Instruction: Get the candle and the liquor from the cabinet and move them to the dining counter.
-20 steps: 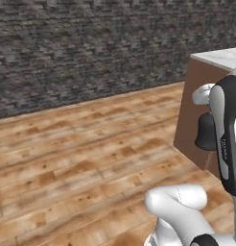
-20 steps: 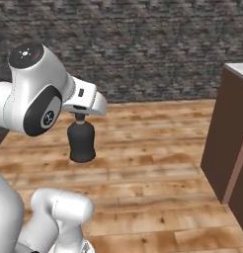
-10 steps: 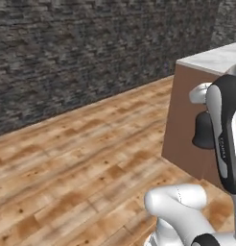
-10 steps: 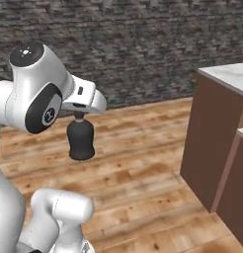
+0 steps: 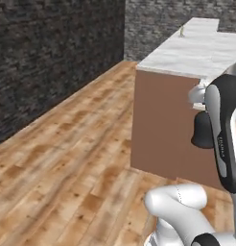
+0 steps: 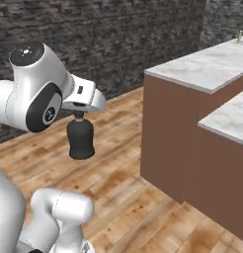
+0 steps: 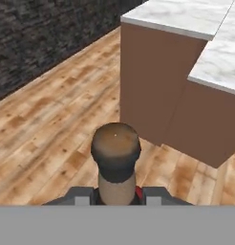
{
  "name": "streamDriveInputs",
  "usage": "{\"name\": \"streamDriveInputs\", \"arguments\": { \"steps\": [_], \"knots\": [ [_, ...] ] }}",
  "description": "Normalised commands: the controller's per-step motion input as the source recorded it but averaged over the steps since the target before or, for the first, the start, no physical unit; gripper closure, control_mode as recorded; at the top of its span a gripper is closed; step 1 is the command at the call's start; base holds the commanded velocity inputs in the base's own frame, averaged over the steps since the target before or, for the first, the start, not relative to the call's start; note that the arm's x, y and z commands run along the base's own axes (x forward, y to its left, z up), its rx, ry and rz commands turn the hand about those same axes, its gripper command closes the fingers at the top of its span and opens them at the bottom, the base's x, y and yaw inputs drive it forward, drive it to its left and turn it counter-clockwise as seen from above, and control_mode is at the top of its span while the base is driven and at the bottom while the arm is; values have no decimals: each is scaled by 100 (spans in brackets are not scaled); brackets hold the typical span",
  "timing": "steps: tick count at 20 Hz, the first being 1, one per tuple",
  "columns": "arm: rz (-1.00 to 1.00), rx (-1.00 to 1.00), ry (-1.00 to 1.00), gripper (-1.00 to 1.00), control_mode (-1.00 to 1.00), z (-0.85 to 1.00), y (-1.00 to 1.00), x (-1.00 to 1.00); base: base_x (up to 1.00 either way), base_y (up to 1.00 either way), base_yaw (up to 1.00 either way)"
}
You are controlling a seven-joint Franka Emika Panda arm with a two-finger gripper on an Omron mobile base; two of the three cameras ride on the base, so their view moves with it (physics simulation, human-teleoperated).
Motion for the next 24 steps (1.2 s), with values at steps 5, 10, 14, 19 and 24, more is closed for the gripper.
{"name": "streamDriveInputs", "arguments": {
  "steps": [5, 10, 14, 19, 24],
  "knots": [
    [0, 0, 0, 100, 100, 0, 0, 0, 54, 89, -70],
    [0, 0, 0, 100, 100, 0, 0, 0, 27, 93, -68],
    [0, 0, 0, 100, 100, 0, 0, 0, 20, 91, -69],
    [0, 0, 0, 100, 100, 0, 0, 0, 12, 95, -68],
    [0, 0, 0, 100, 100, 0, 0, 0, 13, 100, -64]
  ]
}}
